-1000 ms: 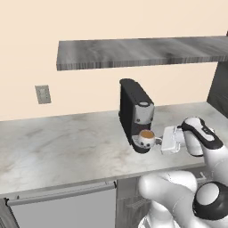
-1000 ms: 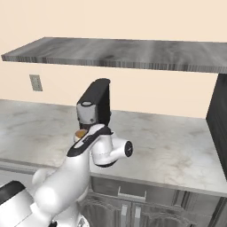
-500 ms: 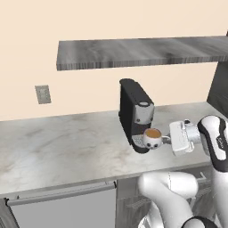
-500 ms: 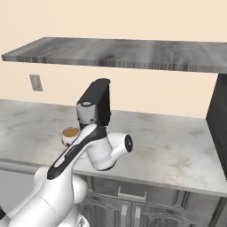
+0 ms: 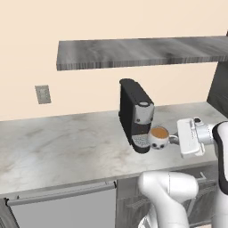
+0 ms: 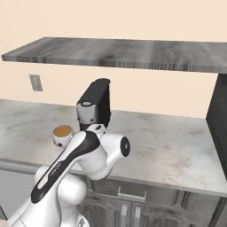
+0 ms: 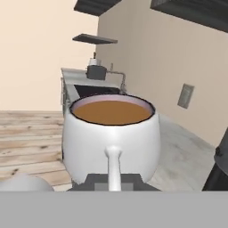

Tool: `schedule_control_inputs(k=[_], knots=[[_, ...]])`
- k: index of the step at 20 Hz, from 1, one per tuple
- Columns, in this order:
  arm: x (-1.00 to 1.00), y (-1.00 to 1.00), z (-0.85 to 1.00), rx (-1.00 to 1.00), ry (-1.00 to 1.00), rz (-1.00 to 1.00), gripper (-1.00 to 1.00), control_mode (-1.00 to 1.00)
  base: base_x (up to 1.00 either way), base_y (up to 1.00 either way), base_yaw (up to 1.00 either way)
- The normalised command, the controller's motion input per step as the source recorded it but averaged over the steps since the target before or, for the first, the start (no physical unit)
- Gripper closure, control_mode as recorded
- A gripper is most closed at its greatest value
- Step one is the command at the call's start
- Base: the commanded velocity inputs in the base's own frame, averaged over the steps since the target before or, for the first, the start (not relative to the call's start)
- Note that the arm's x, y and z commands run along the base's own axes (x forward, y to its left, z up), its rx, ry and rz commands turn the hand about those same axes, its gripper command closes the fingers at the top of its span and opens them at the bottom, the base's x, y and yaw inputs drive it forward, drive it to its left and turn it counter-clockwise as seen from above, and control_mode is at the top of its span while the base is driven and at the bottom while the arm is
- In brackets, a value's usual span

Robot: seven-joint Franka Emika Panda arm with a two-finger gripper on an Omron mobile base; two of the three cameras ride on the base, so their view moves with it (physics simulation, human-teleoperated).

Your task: Pick up the brewed coffee from the coffee machine and place it next to the breakfast plate on the dining counter.

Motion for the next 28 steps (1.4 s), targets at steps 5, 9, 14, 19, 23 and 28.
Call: schedule_control_inputs(k=[5, 9, 14, 19, 23, 28], knots=[[-0.08, 0.0, 0.09, 0.0, -0.03, 0.0, 1.0, 1.0, -0.19, 0.05, 0.04], [0.0, 0.0, 0.0, 0.0, 0.0, 0.0, 1.0, 1.0, -0.35, 0.34, 0.29], [0.0, 0.0, 0.0, 0.0, 0.0, 0.0, 1.0, 1.0, -0.32, 0.59, 0.62], [0.0, 0.0, 0.0, 0.0, 0.0, 0.0, 1.0, 1.0, -0.21, 0.67, 0.81], [0.0, 0.0, 0.0, 0.0, 0.0, 0.0, 1.0, 1.0, -0.44, 0.56, 0.93], [0.0, 0.0, 0.0, 0.0, 0.0, 0.0, 1.0, 1.0, -0.46, 0.57, 0.94]])
